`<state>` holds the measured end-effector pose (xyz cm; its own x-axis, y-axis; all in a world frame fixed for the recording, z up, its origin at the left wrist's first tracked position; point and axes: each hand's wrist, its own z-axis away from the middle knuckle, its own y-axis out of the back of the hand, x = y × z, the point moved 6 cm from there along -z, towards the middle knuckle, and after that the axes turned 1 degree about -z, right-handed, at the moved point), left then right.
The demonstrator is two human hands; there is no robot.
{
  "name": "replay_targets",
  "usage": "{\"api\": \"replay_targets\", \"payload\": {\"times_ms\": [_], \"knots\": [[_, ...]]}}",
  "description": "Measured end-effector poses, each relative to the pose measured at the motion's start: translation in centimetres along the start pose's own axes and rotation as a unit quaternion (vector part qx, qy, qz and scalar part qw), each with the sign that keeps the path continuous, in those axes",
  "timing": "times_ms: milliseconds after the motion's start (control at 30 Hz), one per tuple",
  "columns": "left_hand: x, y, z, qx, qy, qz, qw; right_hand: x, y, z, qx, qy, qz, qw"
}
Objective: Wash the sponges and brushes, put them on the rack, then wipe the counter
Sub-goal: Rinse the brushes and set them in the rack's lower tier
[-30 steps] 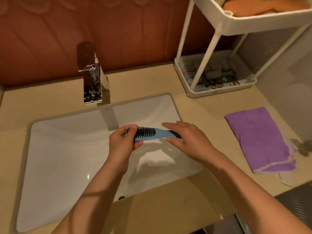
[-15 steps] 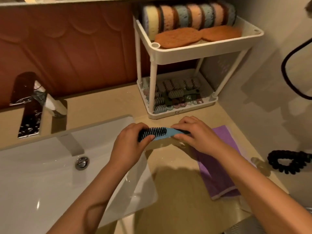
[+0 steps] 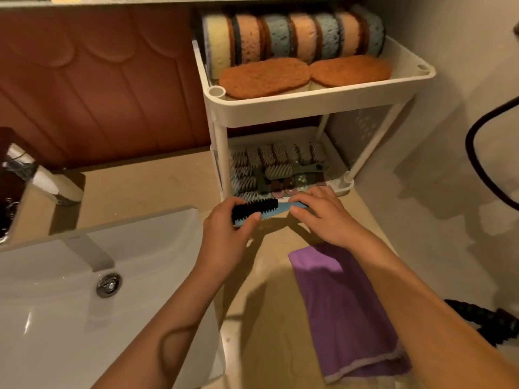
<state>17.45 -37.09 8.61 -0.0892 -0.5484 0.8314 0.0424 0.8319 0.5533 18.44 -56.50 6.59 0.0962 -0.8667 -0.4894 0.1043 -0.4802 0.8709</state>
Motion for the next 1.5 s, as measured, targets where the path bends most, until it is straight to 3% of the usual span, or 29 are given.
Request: {"api": "replay_targets", "payload": {"times_ms": [100, 333, 667, 967, 1200, 1500], "knots": [[0.5, -1.0, -0.9, -0.026, -0.017, -0.017, 0.999, 1.0, 1.3, -1.5, 0.009, 0.001, 0.031, 0.999], [0.1, -3.5, -3.8, -0.005, -0.002, -0.022, 1.000, 3.1, 1.7, -5.6, -0.036, -0.009, 0.035, 0.999], [-0.8, -6.8, -7.8, -0.041, 0.029, -0.152, 0.987, 6.0, 1.5, -7.9, -0.099, -0.041, 0.023, 0.994], [-0.5, -8.8, -9.7, -0.061, -0.041, -0.242, 0.967, 8.2, 0.6, -8.7, -0.056, -0.072, -0.019, 0.996], [-1.5, -9.7, -10.0, -0.065, 0.013, -0.226, 0.972, 9.0, 0.1, -8.7, -0.003, -0.086, -0.011, 0.996], [-0.2, -9.1, -8.4, -0.045, -0.016, -0.170, 0.984, 7.5, 0.2, -7.2, 0.076, -0.144, 0.080, 0.983]]}}
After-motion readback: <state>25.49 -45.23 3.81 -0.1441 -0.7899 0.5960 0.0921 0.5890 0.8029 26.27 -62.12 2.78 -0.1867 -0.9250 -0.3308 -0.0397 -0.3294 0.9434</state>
